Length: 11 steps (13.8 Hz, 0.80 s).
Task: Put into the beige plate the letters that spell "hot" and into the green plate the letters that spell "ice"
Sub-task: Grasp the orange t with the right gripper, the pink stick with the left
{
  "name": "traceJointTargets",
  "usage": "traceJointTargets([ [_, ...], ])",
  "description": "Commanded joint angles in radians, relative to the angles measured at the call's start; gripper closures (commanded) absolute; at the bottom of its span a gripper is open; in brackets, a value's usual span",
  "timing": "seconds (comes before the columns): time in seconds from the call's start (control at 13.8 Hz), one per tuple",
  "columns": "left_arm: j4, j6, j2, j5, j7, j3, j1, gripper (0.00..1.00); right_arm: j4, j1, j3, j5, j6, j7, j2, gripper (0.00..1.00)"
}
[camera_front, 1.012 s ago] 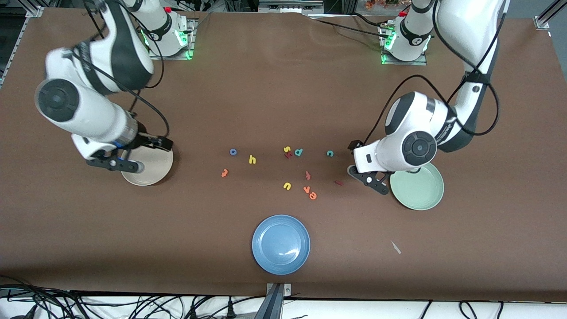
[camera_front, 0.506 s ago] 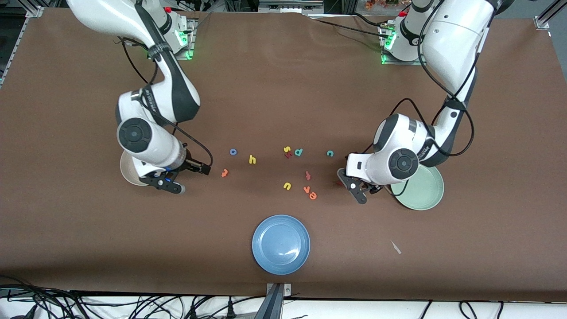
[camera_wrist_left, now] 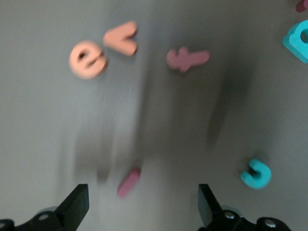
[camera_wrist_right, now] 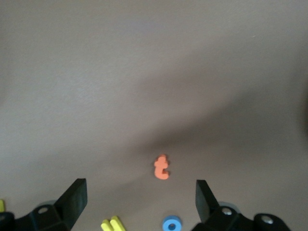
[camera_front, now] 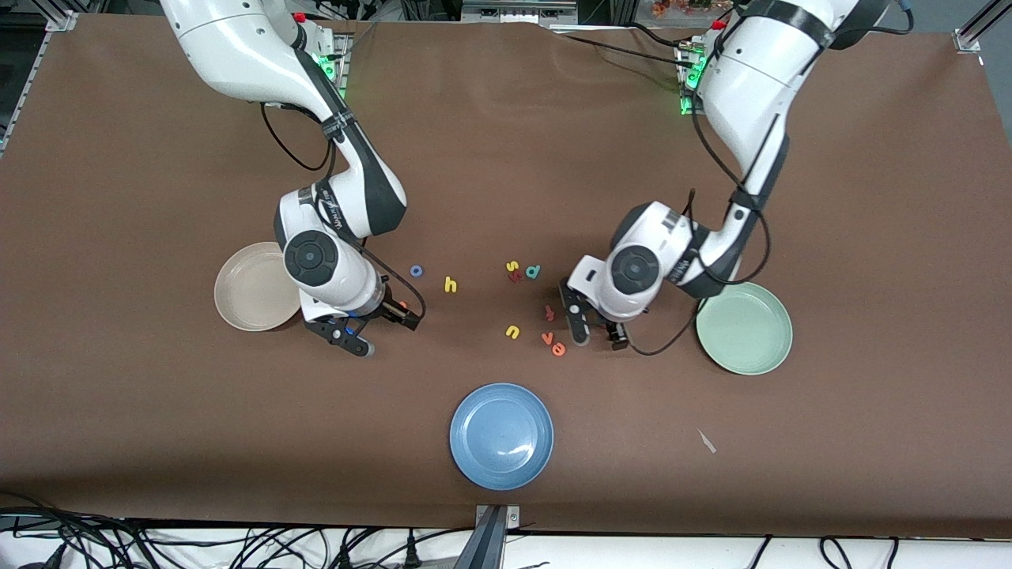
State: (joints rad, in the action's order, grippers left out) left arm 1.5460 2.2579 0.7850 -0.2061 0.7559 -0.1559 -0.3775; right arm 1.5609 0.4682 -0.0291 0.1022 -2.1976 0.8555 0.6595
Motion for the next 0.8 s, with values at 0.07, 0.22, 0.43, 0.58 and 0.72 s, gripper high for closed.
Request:
traceJointTargets([
  [0.07, -0.014, 0.061, 0.026, -0.044, 0.141, 0.010, -0.011, 0.01, -0.041, 0.004, -0.003, 0.020, -0.033, 0.008, 0.064, 0.00],
  [0.22, -0.012, 0.063, 0.027, -0.042, 0.184, 0.010, -0.003, 0.08, -0.039, 0.004, -0.003, 0.022, -0.044, 0.002, 0.087, 0.00],
  [0.43, -0.017, 0.063, 0.025, -0.039, 0.230, 0.010, 0.006, 0.23, -0.029, 0.001, -0.003, 0.025, -0.036, -0.001, 0.094, 0.00],
  [0.58, -0.014, 0.063, 0.028, -0.038, 0.238, 0.010, 0.008, 0.44, -0.015, 0.001, -0.003, 0.025, -0.024, -0.003, 0.092, 0.00],
  [0.72, -0.012, 0.063, 0.030, -0.038, 0.238, 0.010, 0.022, 0.57, 0.007, 0.003, -0.003, 0.027, -0.031, 0.002, 0.092, 0.01],
])
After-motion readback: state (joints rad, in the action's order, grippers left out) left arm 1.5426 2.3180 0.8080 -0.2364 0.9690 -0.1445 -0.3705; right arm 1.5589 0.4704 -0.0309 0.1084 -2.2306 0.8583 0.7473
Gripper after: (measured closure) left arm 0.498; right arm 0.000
